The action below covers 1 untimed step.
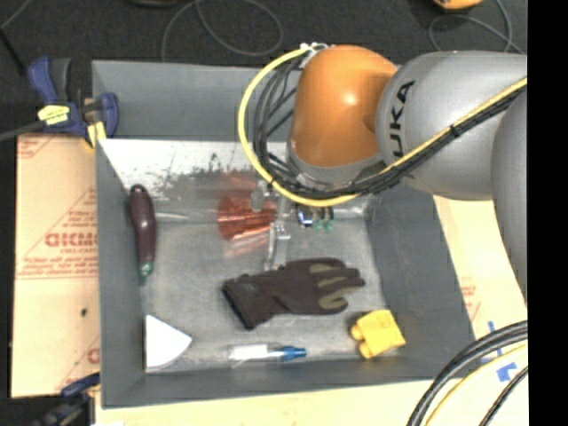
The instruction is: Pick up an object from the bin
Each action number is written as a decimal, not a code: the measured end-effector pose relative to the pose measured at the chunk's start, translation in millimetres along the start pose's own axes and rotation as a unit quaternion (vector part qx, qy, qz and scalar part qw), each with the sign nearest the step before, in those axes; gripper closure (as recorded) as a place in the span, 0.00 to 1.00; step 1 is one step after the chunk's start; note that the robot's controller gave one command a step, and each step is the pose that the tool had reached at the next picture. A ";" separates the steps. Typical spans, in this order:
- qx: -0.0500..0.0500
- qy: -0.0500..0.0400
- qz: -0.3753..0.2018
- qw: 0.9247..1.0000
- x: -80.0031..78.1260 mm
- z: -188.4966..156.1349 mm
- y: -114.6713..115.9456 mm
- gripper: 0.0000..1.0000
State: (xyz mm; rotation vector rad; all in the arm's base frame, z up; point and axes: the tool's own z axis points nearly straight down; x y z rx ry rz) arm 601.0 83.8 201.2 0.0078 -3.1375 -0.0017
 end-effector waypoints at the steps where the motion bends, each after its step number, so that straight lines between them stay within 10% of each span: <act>1: 0.000 -0.004 0.001 1.000 -1.1 -4.9 -0.4 0.00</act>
Offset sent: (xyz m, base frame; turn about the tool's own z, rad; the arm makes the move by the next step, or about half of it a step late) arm -0.0147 -0.0368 -0.0949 -0.0556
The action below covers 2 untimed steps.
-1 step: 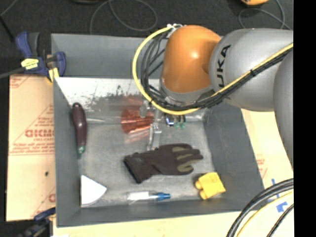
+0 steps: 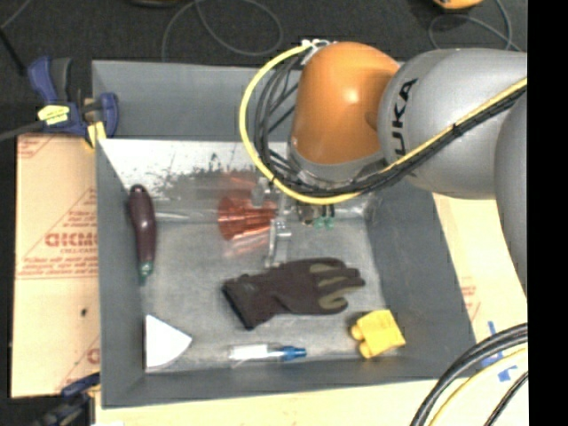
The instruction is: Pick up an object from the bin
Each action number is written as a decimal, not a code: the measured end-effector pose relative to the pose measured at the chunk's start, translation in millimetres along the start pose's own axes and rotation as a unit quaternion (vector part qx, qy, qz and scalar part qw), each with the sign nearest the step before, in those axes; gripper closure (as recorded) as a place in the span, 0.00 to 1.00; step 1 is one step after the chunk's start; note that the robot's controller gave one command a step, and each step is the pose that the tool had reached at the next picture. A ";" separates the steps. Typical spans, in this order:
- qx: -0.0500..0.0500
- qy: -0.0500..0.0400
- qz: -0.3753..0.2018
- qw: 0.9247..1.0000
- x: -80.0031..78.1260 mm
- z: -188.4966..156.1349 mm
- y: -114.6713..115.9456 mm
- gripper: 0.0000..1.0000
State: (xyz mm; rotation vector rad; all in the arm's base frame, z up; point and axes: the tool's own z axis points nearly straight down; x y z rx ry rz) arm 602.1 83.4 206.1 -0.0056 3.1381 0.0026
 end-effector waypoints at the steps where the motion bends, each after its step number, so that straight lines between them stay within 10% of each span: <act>1: 0.000 -0.003 -0.013 1.000 4.9 41.0 -16.0 0.00; 2: 0.000 -0.002 -0.013 1.000 32.0 102.3 -23.0 0.00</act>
Offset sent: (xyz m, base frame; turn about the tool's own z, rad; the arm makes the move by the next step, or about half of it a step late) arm -0.0430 -0.0236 -0.1202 -0.0234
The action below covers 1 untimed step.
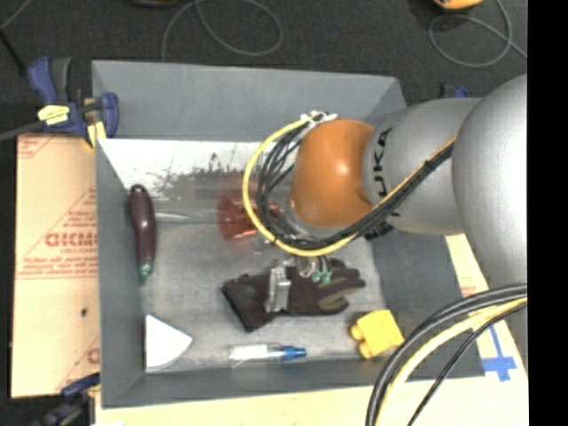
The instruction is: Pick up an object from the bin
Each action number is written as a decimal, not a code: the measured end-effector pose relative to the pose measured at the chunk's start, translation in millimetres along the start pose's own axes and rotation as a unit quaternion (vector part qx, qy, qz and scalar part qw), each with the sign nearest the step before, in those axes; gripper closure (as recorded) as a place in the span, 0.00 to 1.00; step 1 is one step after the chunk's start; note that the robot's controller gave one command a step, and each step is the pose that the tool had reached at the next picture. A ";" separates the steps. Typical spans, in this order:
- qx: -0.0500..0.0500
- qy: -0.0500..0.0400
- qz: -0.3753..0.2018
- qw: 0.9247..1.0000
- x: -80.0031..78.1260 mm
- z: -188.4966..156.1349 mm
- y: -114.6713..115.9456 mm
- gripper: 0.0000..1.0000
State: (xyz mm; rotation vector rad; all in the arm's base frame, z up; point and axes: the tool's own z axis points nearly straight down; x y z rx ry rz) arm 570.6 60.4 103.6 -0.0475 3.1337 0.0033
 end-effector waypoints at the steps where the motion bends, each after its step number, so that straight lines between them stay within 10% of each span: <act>1: 0.000 -0.002 0.099 0.995 10.6 29.6 -2.8 1.00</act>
Offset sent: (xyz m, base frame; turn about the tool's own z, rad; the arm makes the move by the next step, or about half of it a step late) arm 0.0000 0.0000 0.0000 0.0000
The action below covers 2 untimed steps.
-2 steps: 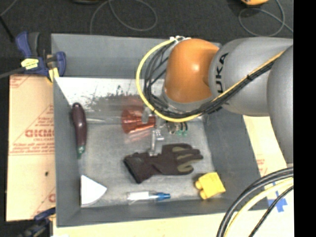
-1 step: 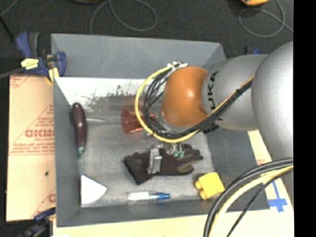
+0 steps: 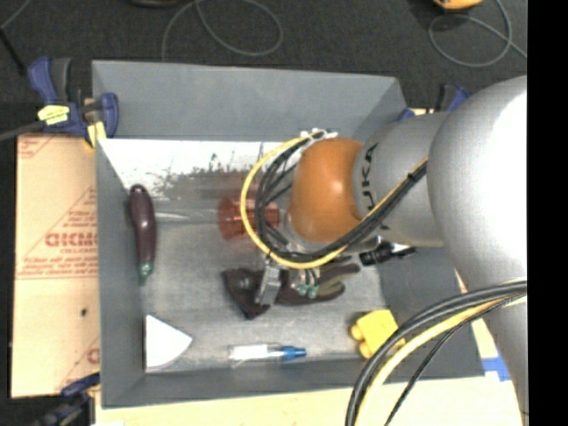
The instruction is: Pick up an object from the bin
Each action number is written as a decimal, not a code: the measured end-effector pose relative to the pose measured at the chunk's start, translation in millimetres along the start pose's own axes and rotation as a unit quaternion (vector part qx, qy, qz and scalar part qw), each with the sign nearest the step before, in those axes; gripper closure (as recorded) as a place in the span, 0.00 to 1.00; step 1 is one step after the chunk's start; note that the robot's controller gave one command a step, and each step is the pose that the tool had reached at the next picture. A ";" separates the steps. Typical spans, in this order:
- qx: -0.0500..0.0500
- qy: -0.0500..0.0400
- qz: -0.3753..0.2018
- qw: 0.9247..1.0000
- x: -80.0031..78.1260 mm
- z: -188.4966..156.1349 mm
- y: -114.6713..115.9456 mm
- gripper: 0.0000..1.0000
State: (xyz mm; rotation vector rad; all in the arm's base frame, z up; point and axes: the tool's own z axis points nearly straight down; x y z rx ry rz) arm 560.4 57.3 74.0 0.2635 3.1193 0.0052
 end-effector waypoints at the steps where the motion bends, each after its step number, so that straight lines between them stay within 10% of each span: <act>1: 0.000 0.000 0.000 1.000 0.0 0.0 0.0 1.00; 2: -0.001 -0.002 -0.005 1.000 -13.3 -144.0 5.2 1.00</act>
Offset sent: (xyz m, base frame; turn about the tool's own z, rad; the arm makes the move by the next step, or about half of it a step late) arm 0.0108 0.0033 0.1428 -0.0107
